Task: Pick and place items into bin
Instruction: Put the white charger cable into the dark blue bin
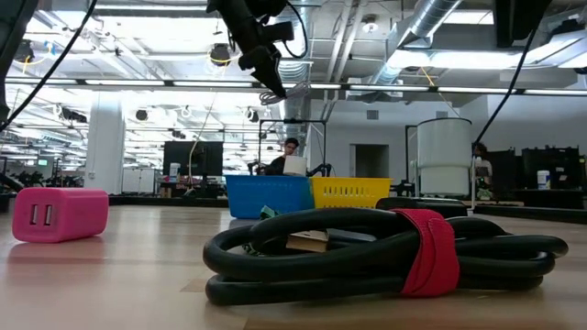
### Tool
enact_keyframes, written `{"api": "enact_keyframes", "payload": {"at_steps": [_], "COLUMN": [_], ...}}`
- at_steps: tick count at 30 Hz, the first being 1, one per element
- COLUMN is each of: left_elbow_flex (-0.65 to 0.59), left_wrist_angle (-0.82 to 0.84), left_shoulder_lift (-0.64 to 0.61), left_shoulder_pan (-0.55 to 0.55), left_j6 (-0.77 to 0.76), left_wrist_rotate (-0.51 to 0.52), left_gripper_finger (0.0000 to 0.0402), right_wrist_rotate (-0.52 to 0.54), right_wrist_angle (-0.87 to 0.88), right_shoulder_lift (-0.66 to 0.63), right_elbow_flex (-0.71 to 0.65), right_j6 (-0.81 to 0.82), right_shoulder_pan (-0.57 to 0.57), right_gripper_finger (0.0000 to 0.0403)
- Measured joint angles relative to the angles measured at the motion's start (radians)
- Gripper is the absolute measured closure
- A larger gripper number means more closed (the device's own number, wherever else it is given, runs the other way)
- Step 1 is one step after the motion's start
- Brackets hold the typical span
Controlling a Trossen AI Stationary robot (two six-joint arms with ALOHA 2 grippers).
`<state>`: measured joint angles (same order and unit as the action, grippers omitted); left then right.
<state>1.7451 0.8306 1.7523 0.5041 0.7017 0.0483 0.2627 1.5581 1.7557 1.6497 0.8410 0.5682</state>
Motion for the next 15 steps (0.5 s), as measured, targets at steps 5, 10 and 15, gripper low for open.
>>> {"api": "enact_keyframes", "payload": {"at_steps": [5,10,15], "left_elbow_flex": [0.000,0.000,0.000], "left_wrist_angle": [-0.032,-0.054,-0.099], "left_shoulder_lift": [0.000,0.000,0.000], "left_shoulder_pan": [0.000,-0.002,-0.002], "left_j6": [-0.008,-0.011,-0.011], "left_wrist_rotate": [0.000,0.000,0.000], "left_gripper_finger": [0.0381,0.0364,0.0345], "right_wrist_rotate": [-0.003,-0.003,-0.003], "right_wrist_angle": [-0.001,0.000,0.000], "right_shoulder_lift": [0.000,0.000,0.000], "right_elbow_flex": [0.000,0.000,0.000], "right_j6": [0.000,0.020,0.025], "right_shoulder_pan": [0.001,0.001,0.002], "right_gripper_finger": [0.0233,0.0233,0.0233]}}
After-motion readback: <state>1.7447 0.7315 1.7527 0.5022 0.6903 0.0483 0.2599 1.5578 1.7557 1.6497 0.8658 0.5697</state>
